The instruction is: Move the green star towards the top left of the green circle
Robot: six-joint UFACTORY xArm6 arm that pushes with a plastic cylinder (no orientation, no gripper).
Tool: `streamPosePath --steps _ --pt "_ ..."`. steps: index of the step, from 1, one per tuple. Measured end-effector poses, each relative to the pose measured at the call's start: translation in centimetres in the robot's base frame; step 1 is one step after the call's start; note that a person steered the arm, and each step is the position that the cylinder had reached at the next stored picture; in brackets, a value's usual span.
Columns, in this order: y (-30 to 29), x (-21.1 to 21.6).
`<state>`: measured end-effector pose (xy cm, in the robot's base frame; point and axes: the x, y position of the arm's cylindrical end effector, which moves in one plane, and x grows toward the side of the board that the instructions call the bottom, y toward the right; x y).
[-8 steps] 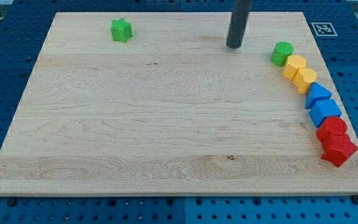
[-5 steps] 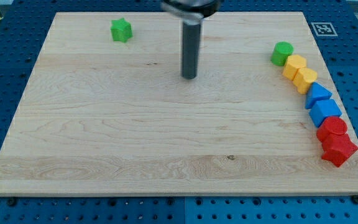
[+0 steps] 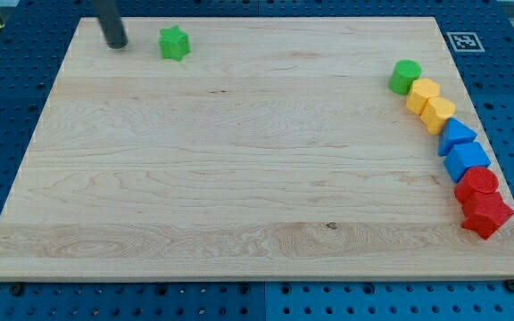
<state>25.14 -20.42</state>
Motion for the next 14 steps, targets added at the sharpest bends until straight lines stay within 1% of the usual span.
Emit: streamPosePath --steps 2,3,4,9,10,11,12,13,14 --pt "3.8 0.0" --pt "7.8 0.0" --pt "9.2 0.0" --pt "11.0 0.0" --pt "13.0 0.0" --pt "11.4 1.7" --pt "8.1 4.3" --pt "10.2 7.8" --pt "12.5 8.3"
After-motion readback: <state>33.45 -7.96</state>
